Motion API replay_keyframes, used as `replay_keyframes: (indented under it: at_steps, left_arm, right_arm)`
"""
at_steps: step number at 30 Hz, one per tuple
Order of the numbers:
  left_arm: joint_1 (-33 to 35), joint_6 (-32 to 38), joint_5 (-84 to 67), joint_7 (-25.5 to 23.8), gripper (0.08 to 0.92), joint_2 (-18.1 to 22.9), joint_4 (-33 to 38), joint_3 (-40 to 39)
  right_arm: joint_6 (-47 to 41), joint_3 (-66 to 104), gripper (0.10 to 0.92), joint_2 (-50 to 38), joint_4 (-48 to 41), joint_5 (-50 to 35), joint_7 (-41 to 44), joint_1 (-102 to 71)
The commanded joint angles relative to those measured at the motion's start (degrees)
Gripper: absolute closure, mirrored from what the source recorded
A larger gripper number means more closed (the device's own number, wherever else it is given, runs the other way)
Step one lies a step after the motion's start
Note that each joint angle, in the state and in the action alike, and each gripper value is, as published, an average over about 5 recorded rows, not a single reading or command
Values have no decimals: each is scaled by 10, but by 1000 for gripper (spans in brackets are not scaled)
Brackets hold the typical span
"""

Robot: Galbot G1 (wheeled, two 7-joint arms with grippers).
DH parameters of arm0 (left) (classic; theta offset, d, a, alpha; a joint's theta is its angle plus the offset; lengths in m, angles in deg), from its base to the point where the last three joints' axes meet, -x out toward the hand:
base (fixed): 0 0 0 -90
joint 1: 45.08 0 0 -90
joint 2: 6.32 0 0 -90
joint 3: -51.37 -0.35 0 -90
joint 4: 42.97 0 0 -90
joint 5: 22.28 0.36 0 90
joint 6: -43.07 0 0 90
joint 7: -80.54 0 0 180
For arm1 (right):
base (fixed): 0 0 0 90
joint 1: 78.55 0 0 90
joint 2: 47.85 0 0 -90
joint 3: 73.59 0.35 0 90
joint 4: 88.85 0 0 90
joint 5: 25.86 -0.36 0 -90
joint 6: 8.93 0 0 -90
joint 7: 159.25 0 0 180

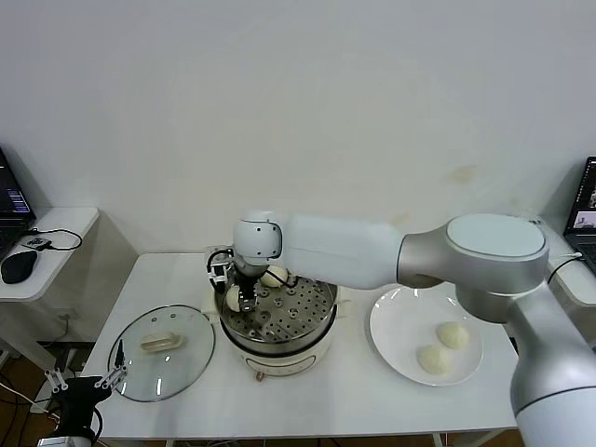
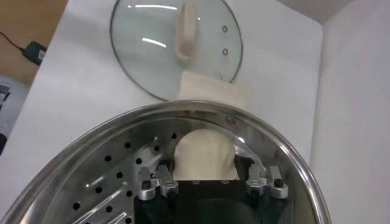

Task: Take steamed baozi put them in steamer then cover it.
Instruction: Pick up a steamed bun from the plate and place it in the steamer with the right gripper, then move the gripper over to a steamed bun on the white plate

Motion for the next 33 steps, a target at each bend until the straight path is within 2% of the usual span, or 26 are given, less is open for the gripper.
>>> replay_keyframes:
  at_steps: [1,4,7,16,22,29,33]
  left_arm:
    - [0,0,0,-1,177,-1,0,0]
    - [1,0,0,-1,177,-1,0,0]
    - [2,0,0,-1,177,-1,0,0]
    - [-1,-2,0,-2,177,-7,0,-4]
    - [1,-2,-1,-4,177,-10,0,-8]
    - [5,-3,2,-6,177,-12,3,-16]
    - [11,-4,5,-6,177,-13,1,-16]
  right_arm:
    - [-2,1,286,11,-15,8,3,-7]
    - [-1,1,224,-8,1,14,15,4]
    - [8,5,205,-48,25,21,38,35]
    - [96,9,203,-226,138,54,166,147]
    - [135,-6,203,-387,245,93,205,174]
    - [186,29,203,-558,295,204,214,77]
    - [198,104,203,-613,313,252,204,-41]
